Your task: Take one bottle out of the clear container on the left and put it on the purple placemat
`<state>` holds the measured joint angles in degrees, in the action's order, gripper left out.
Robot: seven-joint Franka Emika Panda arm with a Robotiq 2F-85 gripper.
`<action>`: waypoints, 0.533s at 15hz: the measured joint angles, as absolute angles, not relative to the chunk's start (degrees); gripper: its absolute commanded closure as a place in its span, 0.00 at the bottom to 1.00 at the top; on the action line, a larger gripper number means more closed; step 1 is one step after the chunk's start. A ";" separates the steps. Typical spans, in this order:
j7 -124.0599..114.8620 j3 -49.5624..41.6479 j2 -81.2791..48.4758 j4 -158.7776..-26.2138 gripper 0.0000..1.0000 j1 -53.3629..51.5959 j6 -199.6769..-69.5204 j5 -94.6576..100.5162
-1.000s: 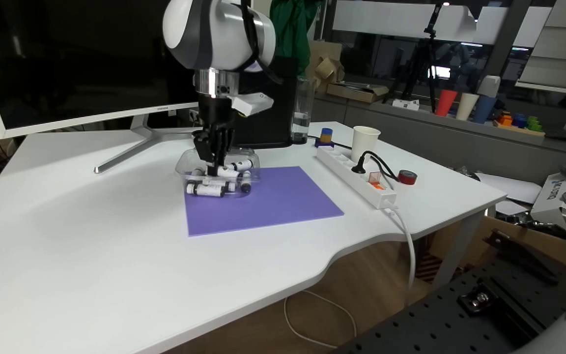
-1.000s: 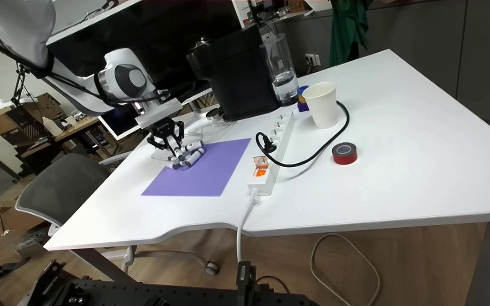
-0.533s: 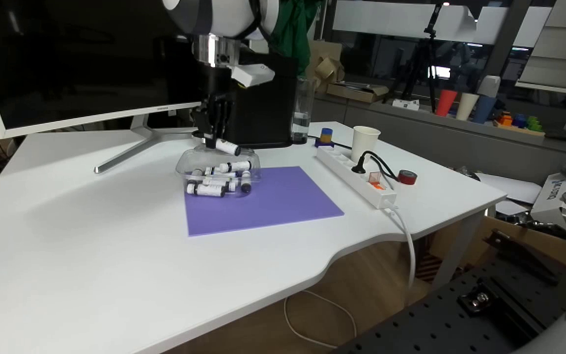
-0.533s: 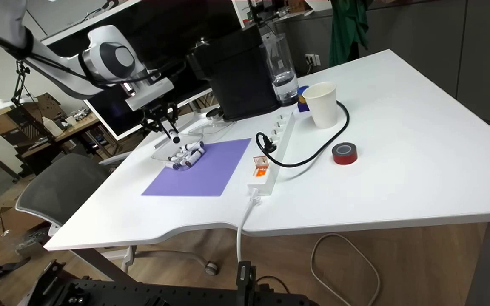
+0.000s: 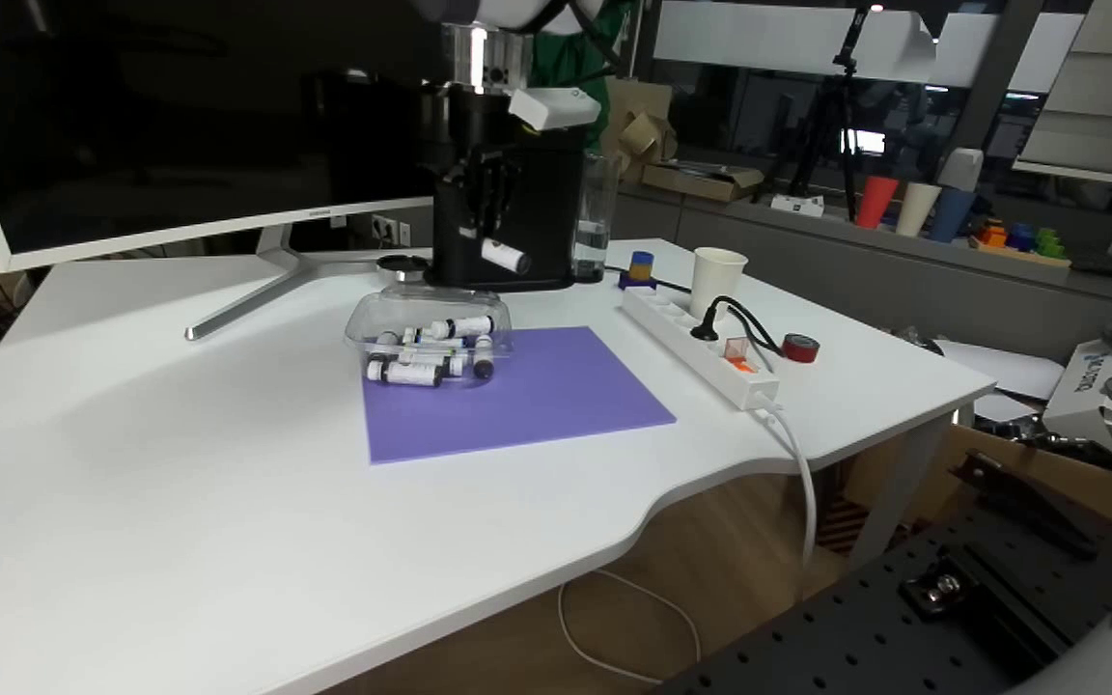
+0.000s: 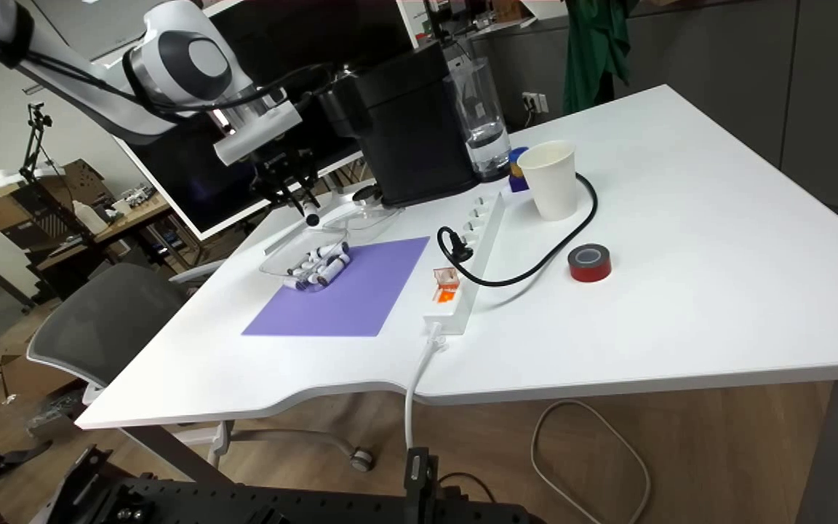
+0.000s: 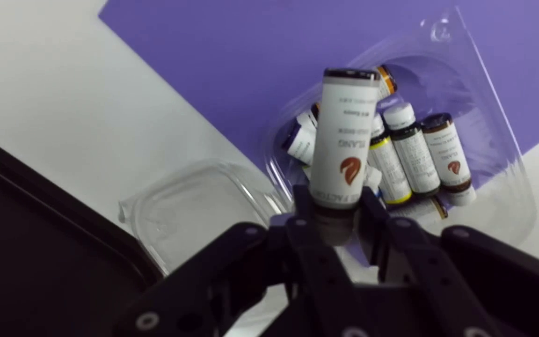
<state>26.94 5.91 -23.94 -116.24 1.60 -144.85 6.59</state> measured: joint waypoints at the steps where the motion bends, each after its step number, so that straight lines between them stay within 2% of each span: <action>1: 26.61 5.28 -23.89 -116.98 0.93 2.10 -144.87 6.55; 8: 25.51 2.46 -27.41 -120.23 0.93 5.37 -147.85 5.35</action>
<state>25.51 2.46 -27.41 -120.23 5.37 -147.85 5.35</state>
